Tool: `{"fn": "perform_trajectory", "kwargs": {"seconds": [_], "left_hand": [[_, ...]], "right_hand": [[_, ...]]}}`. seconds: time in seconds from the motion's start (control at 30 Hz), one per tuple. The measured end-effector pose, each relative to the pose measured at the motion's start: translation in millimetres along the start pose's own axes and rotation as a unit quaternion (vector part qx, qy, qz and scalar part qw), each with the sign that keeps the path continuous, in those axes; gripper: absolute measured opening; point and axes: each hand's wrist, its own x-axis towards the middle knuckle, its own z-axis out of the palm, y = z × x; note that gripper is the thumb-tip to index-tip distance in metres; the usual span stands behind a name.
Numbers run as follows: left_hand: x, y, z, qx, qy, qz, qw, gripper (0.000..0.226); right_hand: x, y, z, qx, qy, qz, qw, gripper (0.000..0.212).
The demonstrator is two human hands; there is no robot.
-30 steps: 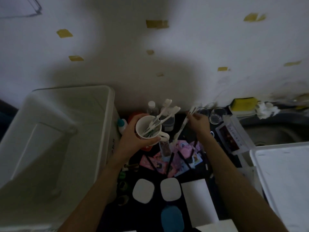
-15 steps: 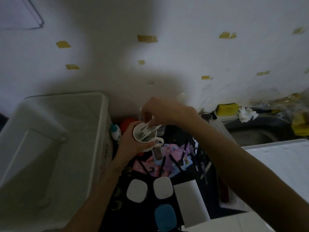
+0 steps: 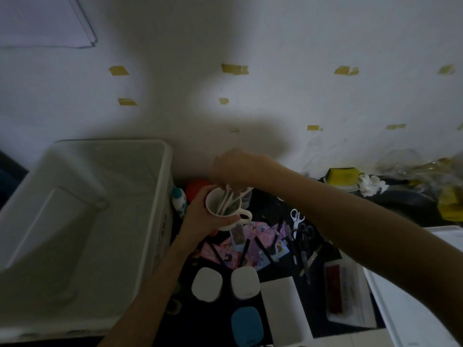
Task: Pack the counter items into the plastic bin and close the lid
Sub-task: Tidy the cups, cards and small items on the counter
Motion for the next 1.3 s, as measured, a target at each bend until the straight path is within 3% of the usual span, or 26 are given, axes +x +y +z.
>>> {"fn": "perform_trajectory", "kwargs": {"seconds": [0.17,0.33,0.47,0.53,0.67,0.73,0.8,0.9,0.93,1.03,1.1,1.2,1.3], "left_hand": [[-1,10,-1,-0.016,-0.013,0.010,1.000,0.072],[-1,16,-2,-0.044,-0.009,0.033,0.998,0.071],[0,17,1,-0.040,-0.016,0.024,0.999,0.071],[0,16,3,-0.047,-0.014,0.022,0.999,0.070],[4,21,7,-0.060,-0.002,0.014,0.998,0.069],[7,26,9,-0.056,0.000,0.016,0.998,0.066],[10,31,13,-0.060,-0.002,0.016,0.998,0.062],[14,36,18,-0.065,-0.001,0.016,0.998,0.063],[15,38,20,-0.066,-0.002,0.019,0.998,0.065],[20,42,26,-0.061,-0.016,0.032,0.998,0.063],[24,45,31,-0.054,-0.030,0.040,0.997,0.062],[31,47,39,-0.046,-0.056,0.053,0.996,0.064],[40,46,49,-0.048,-0.071,0.054,0.995,0.068]], "right_hand": [[-14,6,-16,0.011,0.036,-0.042,0.998,0.028],[-19,30,-8,0.191,0.084,0.002,0.978,0.022],[-19,38,12,0.219,0.080,0.031,0.972,0.031],[-28,46,14,0.275,0.085,0.045,0.957,0.037],[-55,67,18,0.372,0.176,0.069,0.909,0.036],[-67,70,25,0.404,0.173,0.060,0.896,0.034],[-76,71,36,0.505,0.193,0.084,0.837,0.038],[-88,74,60,0.666,0.249,0.168,0.683,0.037],[-92,74,71,0.672,0.245,0.186,0.674,0.033],[-106,67,108,0.653,0.147,0.147,0.729,0.027],[-110,55,126,0.697,0.105,0.090,0.704,0.030],[-110,43,142,0.730,0.129,0.083,0.666,0.028],[-113,40,150,0.709,0.114,0.091,0.690,0.029]]}}
